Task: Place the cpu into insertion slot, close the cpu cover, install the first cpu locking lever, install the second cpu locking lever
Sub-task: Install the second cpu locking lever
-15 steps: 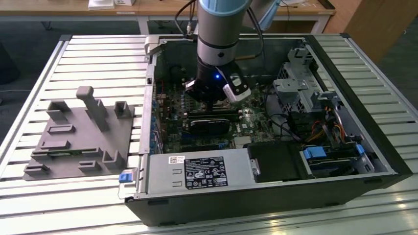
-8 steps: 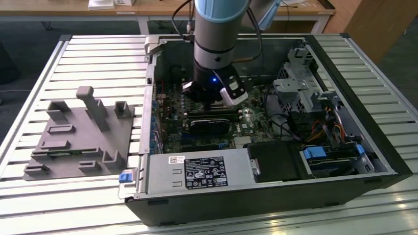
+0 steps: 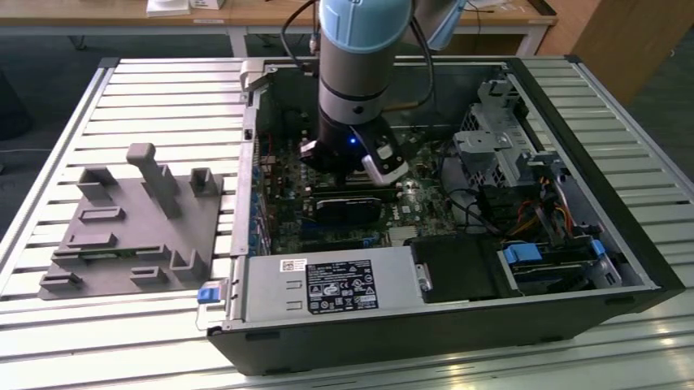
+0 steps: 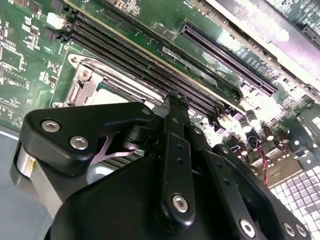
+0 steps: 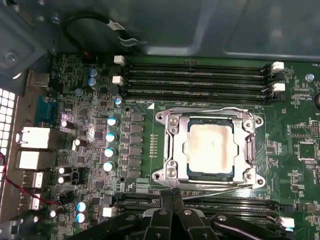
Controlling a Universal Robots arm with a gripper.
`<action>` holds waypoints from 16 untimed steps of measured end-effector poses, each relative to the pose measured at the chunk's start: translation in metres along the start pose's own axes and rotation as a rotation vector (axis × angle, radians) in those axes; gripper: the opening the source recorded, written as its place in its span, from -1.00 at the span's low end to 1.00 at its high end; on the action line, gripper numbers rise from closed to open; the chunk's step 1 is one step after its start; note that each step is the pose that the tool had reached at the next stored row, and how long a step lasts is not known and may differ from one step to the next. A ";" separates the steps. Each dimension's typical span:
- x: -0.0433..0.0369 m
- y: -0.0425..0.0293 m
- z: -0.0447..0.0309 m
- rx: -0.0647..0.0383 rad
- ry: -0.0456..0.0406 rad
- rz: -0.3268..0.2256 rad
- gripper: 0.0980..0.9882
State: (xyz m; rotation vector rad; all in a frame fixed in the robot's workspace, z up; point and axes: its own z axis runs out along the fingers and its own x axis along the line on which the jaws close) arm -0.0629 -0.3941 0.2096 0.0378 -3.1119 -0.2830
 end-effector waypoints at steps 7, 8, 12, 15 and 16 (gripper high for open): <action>0.0070 -0.0017 0.0052 -0.034 -0.0036 -0.001 -0.98; 0.0072 -0.0019 0.0065 -0.037 -0.0039 -0.001 -0.98; 0.0073 -0.0029 0.0109 -0.050 -0.0040 -0.001 -0.98; 0.0073 -0.0031 0.0124 -0.062 -0.0044 -0.002 -0.98; 0.0073 -0.0032 0.0128 -0.067 -0.0045 -0.002 -0.98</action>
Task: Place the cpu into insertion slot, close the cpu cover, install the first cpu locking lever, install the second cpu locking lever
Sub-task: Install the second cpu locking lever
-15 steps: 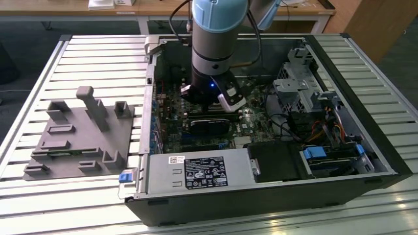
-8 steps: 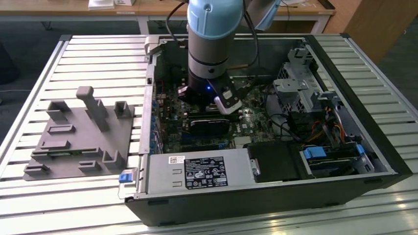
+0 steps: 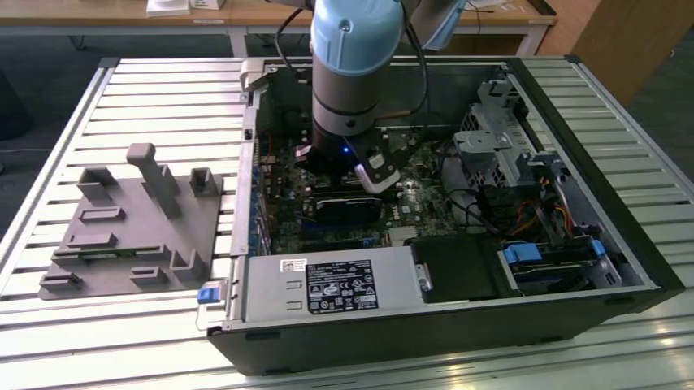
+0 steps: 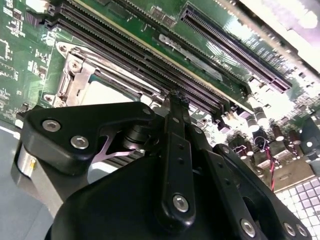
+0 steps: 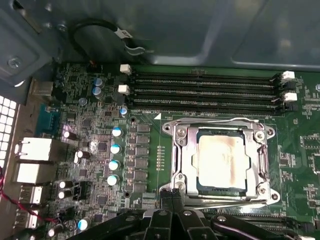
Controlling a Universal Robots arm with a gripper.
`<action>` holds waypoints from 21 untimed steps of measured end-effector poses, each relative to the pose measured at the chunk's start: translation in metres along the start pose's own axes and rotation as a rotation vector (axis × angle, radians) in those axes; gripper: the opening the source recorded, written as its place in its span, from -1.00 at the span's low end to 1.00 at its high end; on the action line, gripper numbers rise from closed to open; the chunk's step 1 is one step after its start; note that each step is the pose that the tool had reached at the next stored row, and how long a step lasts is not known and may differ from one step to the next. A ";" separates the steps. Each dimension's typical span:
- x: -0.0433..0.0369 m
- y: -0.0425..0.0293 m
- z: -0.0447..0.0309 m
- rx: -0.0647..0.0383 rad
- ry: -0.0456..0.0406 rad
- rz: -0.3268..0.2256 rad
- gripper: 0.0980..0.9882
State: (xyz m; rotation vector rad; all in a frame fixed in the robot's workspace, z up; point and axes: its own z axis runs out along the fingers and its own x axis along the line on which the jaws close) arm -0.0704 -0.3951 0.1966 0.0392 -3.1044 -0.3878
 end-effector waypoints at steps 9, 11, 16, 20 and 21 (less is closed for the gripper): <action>0.0003 -0.0018 -0.0008 -0.017 -0.0007 0.000 -0.98; 0.0004 -0.0028 -0.0012 -0.017 -0.0006 0.000 -0.98; 0.0004 -0.0023 -0.0051 -0.017 -0.0006 0.000 -0.98; 0.0004 -0.0009 -0.0105 -0.017 -0.0006 0.000 -0.98; 0.0005 -0.0007 -0.0116 -0.017 -0.0006 0.000 -0.98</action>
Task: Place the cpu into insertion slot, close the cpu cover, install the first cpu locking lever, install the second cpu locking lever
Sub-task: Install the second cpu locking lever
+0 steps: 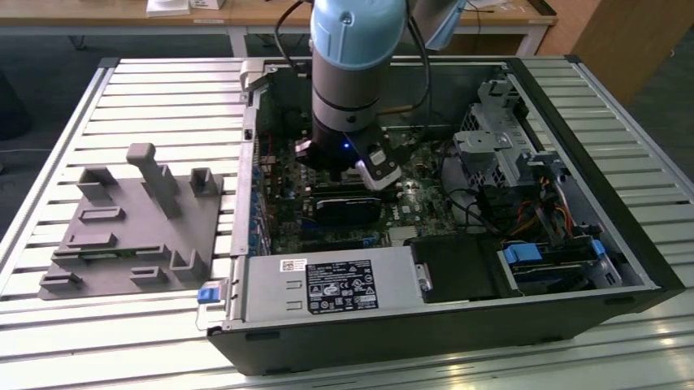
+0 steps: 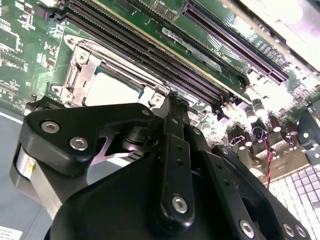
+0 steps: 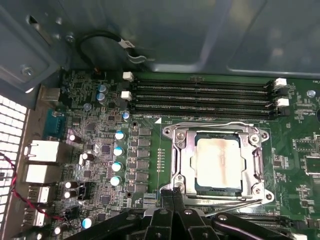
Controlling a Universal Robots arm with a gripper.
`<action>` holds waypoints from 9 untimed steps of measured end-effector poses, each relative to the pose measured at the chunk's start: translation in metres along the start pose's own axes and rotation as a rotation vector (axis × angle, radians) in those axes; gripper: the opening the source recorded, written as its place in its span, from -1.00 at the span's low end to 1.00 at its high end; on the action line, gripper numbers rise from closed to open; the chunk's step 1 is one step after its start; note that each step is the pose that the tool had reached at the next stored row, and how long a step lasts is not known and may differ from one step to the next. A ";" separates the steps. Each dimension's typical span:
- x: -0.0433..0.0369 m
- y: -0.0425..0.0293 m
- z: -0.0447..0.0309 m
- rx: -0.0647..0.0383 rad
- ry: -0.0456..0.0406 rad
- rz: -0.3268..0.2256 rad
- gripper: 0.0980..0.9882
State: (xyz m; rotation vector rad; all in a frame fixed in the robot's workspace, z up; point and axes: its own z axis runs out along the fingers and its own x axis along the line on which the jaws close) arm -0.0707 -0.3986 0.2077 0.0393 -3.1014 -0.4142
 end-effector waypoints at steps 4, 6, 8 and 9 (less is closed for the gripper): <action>-0.0006 0.0007 -0.0025 0.000 0.0001 0.000 -0.98; -0.0036 0.0006 -0.0026 0.000 0.0004 0.000 -0.98; -0.0086 0.0005 -0.0027 0.000 0.0010 0.000 -0.98; -0.0113 0.0005 -0.0028 0.000 0.0014 0.000 -0.98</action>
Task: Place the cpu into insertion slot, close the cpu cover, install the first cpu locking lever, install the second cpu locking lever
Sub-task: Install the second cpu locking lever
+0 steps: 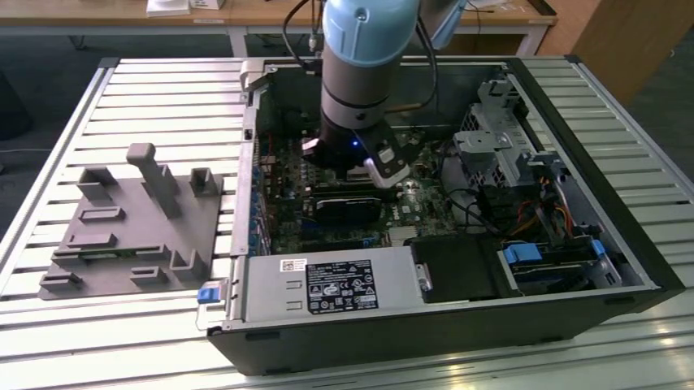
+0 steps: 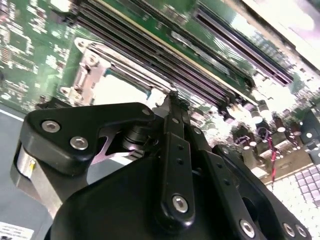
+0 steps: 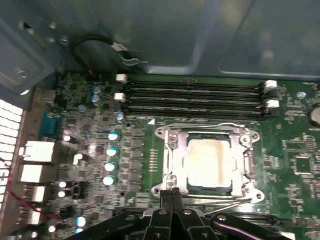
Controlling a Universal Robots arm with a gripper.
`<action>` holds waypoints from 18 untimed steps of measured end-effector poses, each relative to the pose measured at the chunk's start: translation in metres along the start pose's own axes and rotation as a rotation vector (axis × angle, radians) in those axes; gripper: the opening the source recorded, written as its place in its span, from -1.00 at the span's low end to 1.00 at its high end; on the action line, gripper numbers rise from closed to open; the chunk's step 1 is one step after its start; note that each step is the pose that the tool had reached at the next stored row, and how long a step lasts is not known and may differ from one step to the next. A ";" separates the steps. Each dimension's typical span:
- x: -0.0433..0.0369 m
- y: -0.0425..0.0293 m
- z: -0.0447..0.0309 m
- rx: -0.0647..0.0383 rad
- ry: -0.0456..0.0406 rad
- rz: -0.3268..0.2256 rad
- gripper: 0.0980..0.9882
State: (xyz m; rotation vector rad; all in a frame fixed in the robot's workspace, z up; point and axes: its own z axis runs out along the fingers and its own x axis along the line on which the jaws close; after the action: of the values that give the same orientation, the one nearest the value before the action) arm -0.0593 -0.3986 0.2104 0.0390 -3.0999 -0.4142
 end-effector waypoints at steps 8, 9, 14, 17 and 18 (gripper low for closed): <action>-0.0233 -0.0005 -0.0006 -0.001 0.0017 0.000 -0.98; -0.0241 -0.0003 -0.0011 -0.001 0.0017 0.000 -0.98; -0.0249 0.0023 -0.0099 -0.001 0.0018 0.000 -0.98; -0.0270 0.0040 -0.0165 -0.001 0.0030 0.001 -0.98; -0.0284 0.0043 -0.0178 -0.001 0.0040 0.001 -0.98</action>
State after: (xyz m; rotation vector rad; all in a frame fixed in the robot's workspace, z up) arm -0.0307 -0.3983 0.2284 0.0380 -3.0958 -0.4146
